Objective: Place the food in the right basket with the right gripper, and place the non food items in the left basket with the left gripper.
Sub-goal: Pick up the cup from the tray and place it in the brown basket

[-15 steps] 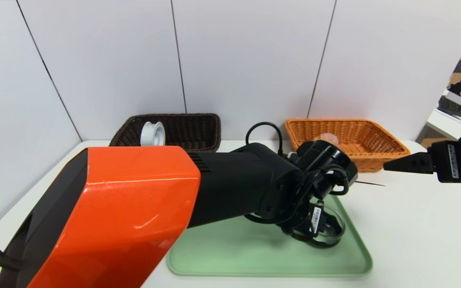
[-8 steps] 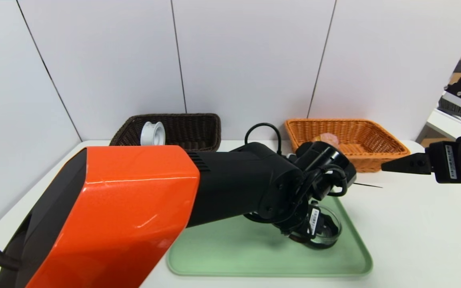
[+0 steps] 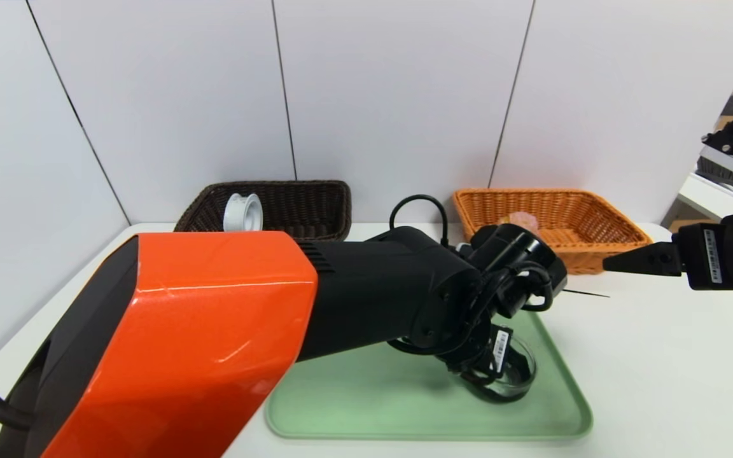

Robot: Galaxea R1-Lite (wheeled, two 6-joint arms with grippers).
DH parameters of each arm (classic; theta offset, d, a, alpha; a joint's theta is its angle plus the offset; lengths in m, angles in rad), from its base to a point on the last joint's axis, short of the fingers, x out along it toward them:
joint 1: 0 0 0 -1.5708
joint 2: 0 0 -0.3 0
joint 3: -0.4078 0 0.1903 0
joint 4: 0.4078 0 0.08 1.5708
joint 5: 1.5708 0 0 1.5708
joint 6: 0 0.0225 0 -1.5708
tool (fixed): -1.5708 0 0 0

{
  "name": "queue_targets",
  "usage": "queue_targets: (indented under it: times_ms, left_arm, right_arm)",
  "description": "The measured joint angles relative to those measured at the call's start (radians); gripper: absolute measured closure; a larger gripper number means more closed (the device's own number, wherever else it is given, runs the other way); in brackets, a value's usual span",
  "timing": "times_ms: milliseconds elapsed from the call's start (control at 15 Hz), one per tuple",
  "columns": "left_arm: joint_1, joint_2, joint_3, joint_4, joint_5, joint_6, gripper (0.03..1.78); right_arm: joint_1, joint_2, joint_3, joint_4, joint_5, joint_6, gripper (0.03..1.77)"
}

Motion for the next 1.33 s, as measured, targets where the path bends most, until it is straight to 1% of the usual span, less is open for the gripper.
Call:
queue_targets:
  times_ms: [67,133,200,267,733,867,1133,1333]
  left_arm:
    - [0.0,0.0,0.0,0.0,0.0,0.0,1.02]
    - [0.0,0.0,0.0,0.001,0.0,0.0,1.21]
    - [0.0,0.0,-0.001,0.0,-0.001,0.0,1.76]
    - [0.0,-0.001,0.0,0.004,0.001,0.001,1.7]
    - [0.003,-0.024,0.0,0.01,0.001,0.001,1.7]
    - [0.018,-0.048,0.0,0.012,0.001,0.002,1.7]
    - [0.088,-0.105,0.0,0.046,0.002,0.0,1.7]
    - [0.166,-0.159,0.0,0.085,-0.001,0.0,1.7]
  right_arm:
    - [0.0,0.0,-0.001,0.0,0.0,0.001,0.1]
    - [0.0,0.0,-0.001,0.0,0.0,0.0,0.1]
    - [0.0,0.001,-0.001,0.0,0.0,0.0,0.1]
    - [0.0,0.001,-0.001,0.0,0.0,0.0,0.1]
    - [0.0,0.001,-0.004,-0.011,-0.001,0.001,0.1]
    - [0.0,0.001,-0.004,-0.02,-0.001,0.001,0.1]
    - [0.0,0.003,-0.004,-0.022,0.0,0.002,0.1]
    - [0.0,0.004,-0.004,-0.026,0.0,0.001,0.1]
